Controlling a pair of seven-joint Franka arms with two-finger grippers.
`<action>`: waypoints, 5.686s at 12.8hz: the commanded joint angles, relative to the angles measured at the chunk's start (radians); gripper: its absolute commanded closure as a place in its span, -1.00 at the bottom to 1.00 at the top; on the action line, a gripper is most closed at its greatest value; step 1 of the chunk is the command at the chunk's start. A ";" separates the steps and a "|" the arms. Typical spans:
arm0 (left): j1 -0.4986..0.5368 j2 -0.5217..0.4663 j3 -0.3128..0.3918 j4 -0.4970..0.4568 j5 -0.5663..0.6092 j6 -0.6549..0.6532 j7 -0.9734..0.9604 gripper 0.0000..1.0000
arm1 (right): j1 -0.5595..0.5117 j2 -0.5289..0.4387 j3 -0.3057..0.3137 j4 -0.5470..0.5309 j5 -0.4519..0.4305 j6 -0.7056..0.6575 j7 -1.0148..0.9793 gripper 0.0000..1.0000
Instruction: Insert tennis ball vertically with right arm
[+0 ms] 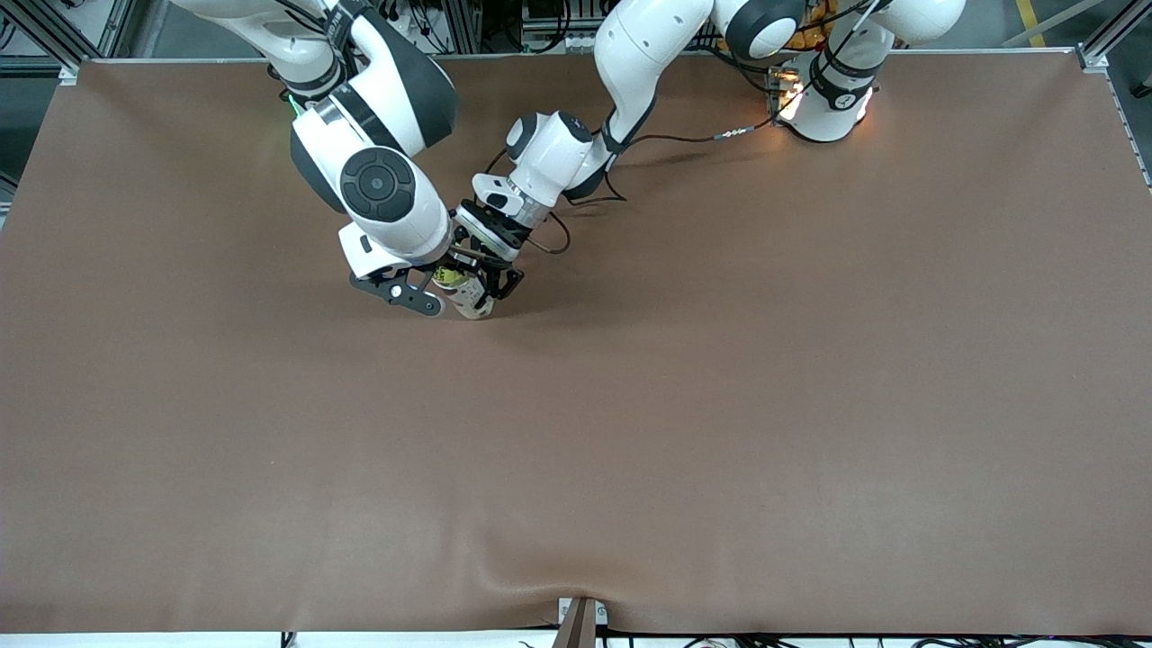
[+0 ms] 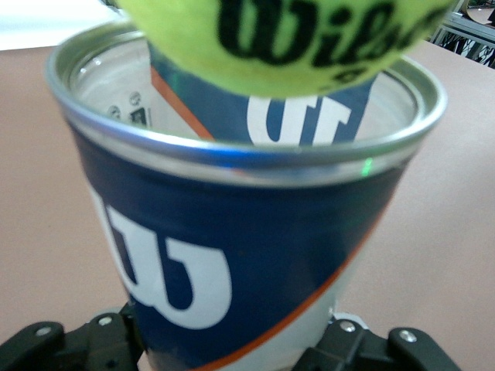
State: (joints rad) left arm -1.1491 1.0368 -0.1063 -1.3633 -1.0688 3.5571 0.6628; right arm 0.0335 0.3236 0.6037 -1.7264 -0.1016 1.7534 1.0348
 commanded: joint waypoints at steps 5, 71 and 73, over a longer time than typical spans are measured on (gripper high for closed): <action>-0.012 0.040 0.005 0.020 -0.016 -0.011 -0.022 -0.59 | -0.017 -0.003 0.008 0.005 -0.017 -0.002 0.019 -1.00; 0.140 -0.511 0.840 -0.060 0.622 -1.805 -0.179 -1.00 | 0.211 -0.267 -0.762 0.307 0.051 -0.258 -1.013 -1.00; 0.186 -0.511 0.861 -0.056 0.655 -1.846 -0.184 -1.00 | 0.210 -0.268 -0.763 0.307 0.049 -0.259 -1.013 -1.00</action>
State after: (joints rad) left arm -0.9932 0.5248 0.7405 -1.4478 -0.4543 1.7675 0.5062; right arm 0.2395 0.0385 -0.1503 -1.4518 -0.0455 1.5138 0.0329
